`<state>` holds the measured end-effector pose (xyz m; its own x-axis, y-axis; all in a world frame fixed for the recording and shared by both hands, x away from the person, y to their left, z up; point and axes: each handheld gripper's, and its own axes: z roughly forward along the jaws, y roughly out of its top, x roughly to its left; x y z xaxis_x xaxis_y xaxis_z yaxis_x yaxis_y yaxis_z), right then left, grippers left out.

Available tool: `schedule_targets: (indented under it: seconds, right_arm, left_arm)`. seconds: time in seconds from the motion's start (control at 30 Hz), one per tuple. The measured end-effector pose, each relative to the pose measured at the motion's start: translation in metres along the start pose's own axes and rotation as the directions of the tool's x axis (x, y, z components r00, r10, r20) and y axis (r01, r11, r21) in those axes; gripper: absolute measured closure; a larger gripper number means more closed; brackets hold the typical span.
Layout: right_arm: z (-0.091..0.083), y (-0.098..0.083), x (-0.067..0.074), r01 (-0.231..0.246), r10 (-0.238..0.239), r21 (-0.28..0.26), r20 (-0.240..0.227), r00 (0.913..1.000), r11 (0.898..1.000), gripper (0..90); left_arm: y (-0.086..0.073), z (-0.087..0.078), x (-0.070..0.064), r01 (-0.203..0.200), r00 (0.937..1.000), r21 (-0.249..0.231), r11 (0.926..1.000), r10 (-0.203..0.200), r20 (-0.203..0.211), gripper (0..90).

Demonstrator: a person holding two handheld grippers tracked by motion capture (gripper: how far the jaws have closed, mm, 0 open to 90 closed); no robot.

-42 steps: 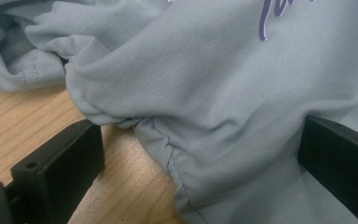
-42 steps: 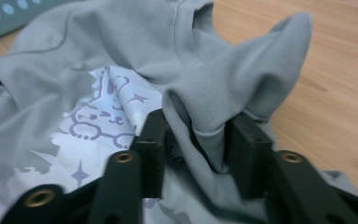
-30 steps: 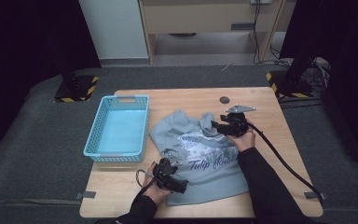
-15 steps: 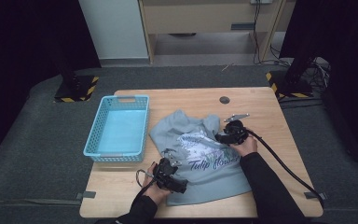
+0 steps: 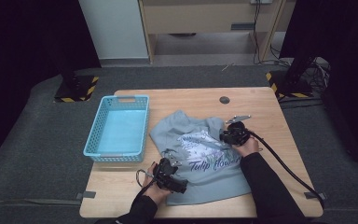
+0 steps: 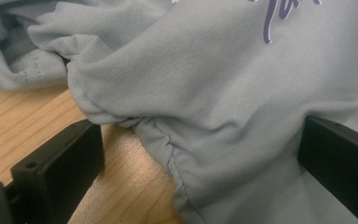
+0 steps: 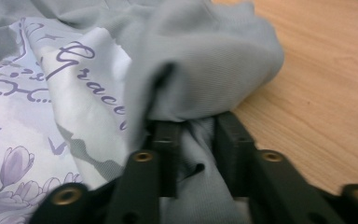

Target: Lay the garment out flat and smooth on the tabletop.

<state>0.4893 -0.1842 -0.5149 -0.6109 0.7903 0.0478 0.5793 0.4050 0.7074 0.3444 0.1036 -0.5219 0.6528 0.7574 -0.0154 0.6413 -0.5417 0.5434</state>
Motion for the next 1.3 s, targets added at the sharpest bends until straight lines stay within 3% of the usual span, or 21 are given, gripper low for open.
schedule_targets:
  seconds: [0.13,0.33,0.43,0.6,0.73,0.83,1.07,1.13,1.3]
  right_arm:
    - [-0.007,0.004,-0.001,-0.003,0.004,-0.027,0.027,0.9996,1.000,81.6]
    - [-0.025,0.015,-0.017,-0.074,0.083,-0.082,0.109,0.9906,0.994,81.4]
    - [-0.035,0.020,-0.027,-0.123,0.137,-0.104,0.140,0.9806,0.987,81.0]
    - [-0.044,0.021,-0.044,-0.179,0.194,-0.090,0.186,0.9633,0.980,80.8]
    - [-0.043,0.013,-0.062,-0.267,0.272,-0.051,0.215,0.9380,0.962,77.0]
    - [-0.040,0.000,-0.072,-0.304,0.299,-0.017,0.242,0.9232,0.953,75.0]
    - [-0.041,-0.011,-0.087,-0.335,0.325,-0.012,0.270,0.9064,0.942,66.1]
    - [-0.045,-0.010,-0.089,-0.342,0.340,-0.039,0.262,0.9033,0.939,65.7]
    - [-0.059,-0.004,-0.089,-0.334,0.359,-0.142,0.216,0.9082,0.932,59.2]
  left_arm:
    - [0.001,-0.001,-0.001,-0.003,1.0000,0.015,0.9999,0.003,0.002,0.0]
    - [0.000,-0.004,-0.002,-0.023,0.9997,0.058,0.9981,0.022,0.013,0.0]
    - [-0.002,-0.007,-0.002,-0.027,0.9996,0.081,0.9964,0.026,0.011,0.0]
    - [-0.002,-0.010,-0.002,-0.032,0.9995,0.120,0.9922,0.030,0.012,0.0]
    - [-0.004,-0.012,-0.001,-0.032,0.9994,0.146,0.9887,0.030,0.015,0.0]
    - [-0.006,-0.014,0.001,-0.038,0.9992,0.164,0.9857,0.035,0.018,0.0]
    - [-0.009,-0.017,0.003,-0.049,0.9987,0.179,0.9826,0.045,0.026,0.0]
    - [-0.008,-0.018,0.003,-0.040,0.9990,0.177,0.9834,0.035,0.029,0.1]
    - [-0.005,-0.018,0.005,0.009,0.9996,0.136,0.9906,-0.012,0.025,5.5]
